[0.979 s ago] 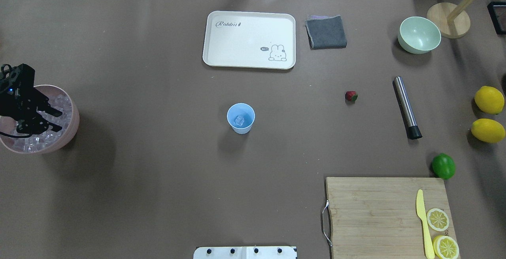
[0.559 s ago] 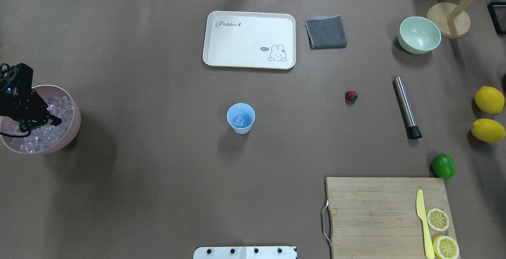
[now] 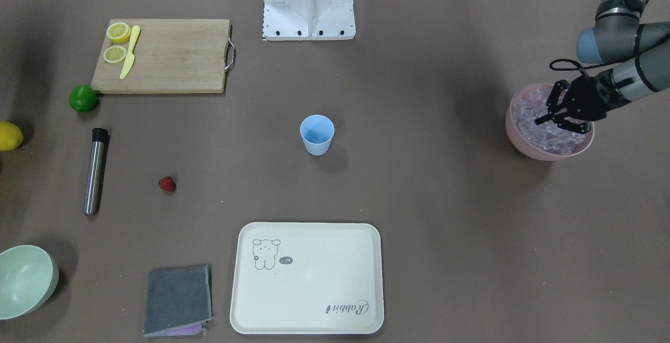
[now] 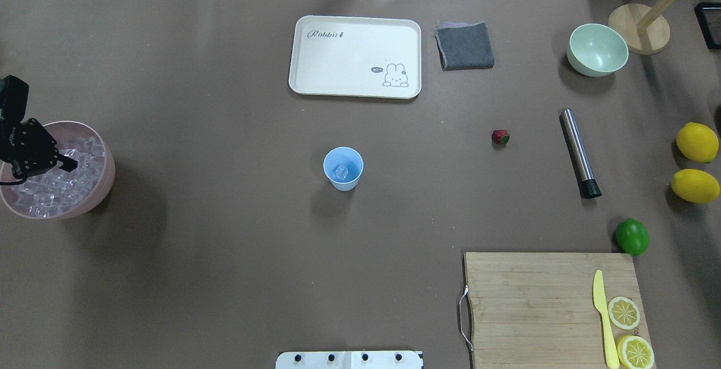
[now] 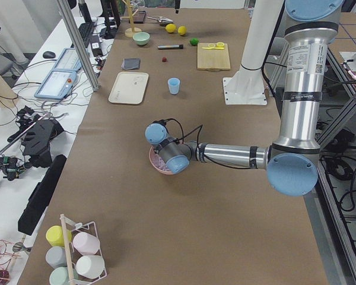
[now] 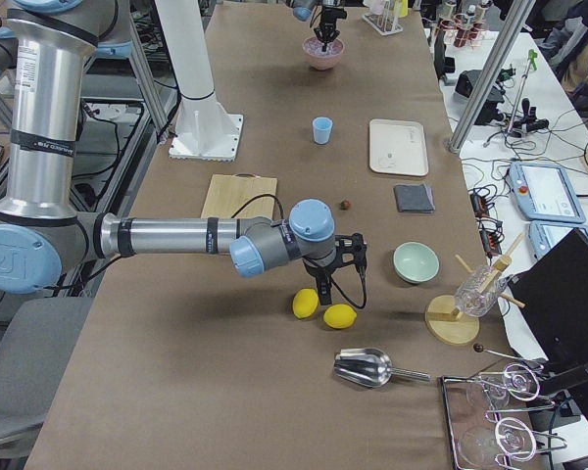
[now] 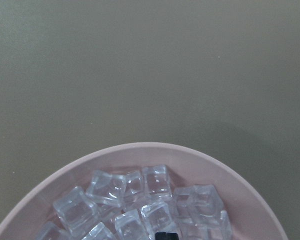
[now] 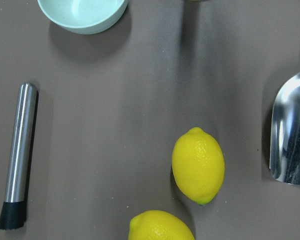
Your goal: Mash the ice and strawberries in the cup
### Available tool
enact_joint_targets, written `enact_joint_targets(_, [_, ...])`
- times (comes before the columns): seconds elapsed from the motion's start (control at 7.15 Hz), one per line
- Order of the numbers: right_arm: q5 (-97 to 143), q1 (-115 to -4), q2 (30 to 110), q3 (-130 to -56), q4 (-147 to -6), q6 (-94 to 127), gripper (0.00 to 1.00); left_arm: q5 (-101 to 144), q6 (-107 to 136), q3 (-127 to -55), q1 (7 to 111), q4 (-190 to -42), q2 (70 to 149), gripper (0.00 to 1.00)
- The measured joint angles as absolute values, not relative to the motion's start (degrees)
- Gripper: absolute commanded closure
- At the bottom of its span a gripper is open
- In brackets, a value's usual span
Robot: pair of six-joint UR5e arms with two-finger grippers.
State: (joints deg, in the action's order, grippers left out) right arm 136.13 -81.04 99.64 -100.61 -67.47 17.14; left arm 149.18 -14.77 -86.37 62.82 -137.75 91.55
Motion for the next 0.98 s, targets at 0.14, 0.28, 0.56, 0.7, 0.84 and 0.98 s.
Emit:
enact_joint_targets(0.14, [136.14, -81.04, 99.66, -100.56, -67.49, 17.16, 0.00, 148.54, -14.94, -86.36, 62.98, -137.98, 91.18, 0.06])
enact_joint_targets(0.28, [136.14, -81.04, 99.66, -100.50, -67.50, 17.20, 0.00, 147.31, -15.05, -86.40, 63.00, -138.17, 90.56, 0.06])
enact_joint_targets(0.56, [136.20, -81.04, 99.65, -100.48, -67.45, 17.17, 0.00, 145.86, -15.05, -86.47, 62.88, -138.79, 89.51, 0.05])
enact_joint_targets(0.7, [136.22, -81.04, 99.62, -100.51, -67.42, 17.13, 0.00, 145.68, -14.92, -86.51, 62.71, -139.46, 89.00, 0.05])
enact_joint_targets(0.84, [136.23, -81.04, 99.59, -100.54, -67.42, 17.09, 0.00, 145.64, -14.80, -86.57, 62.63, -139.85, 88.74, 0.05])
enact_joint_targets(0.98, [136.23, -81.03, 99.59, -100.53, -67.41, 17.06, 0.00, 145.64, -14.71, -86.67, 62.57, -140.01, 88.65, 0.05])
